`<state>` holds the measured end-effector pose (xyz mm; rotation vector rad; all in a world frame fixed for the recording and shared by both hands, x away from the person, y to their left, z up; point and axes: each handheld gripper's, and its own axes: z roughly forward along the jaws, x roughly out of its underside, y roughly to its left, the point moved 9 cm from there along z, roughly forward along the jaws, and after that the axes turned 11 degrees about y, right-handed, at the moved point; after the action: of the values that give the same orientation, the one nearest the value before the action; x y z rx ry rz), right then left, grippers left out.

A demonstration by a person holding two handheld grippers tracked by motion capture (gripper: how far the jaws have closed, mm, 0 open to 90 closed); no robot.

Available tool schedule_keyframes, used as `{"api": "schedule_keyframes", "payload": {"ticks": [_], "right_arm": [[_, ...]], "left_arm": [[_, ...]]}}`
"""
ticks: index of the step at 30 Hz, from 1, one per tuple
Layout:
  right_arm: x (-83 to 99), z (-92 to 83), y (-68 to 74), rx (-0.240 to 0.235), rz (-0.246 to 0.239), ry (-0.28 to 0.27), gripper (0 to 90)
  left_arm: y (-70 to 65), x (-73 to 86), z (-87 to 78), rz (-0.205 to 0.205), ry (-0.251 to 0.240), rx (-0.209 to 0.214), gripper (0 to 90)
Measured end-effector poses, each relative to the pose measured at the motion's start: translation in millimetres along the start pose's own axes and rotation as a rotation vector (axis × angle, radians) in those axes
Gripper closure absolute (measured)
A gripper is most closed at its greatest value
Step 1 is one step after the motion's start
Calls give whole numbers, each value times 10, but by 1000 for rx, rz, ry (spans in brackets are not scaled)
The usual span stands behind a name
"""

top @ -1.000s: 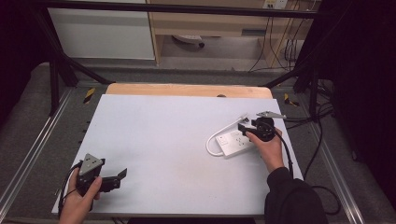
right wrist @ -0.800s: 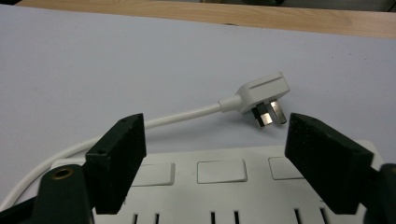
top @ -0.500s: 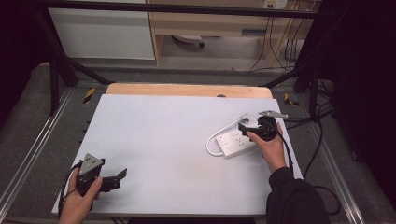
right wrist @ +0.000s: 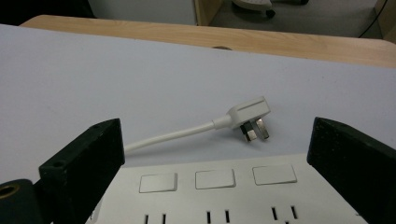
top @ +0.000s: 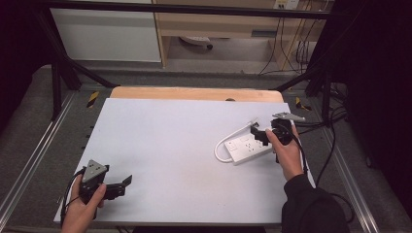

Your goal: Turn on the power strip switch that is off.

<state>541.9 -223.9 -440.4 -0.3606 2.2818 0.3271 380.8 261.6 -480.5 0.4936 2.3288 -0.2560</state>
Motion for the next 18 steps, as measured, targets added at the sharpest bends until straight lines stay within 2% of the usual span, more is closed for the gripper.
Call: {"api": "schedule_keyframes", "payload": {"ticks": [5, 8, 12, 18], "right_arm": [[-52, -126, 41, 10, -28, -17, 58], [-102, -220, 50, 19, -30, -51, 62], [-138, -355, 82, -16, -15, -88, 83], [-104, -512, 101, -3, -55, -86, 76]], "left_arm": [[2, 5, 6, -3, 4, -1, 68], [9, 8, 4, -5, 5, -4, 68], [8, 8, 1, -10, 3, -3, 68], [7, 12, -3, -9, 5, -1, 68]]}}
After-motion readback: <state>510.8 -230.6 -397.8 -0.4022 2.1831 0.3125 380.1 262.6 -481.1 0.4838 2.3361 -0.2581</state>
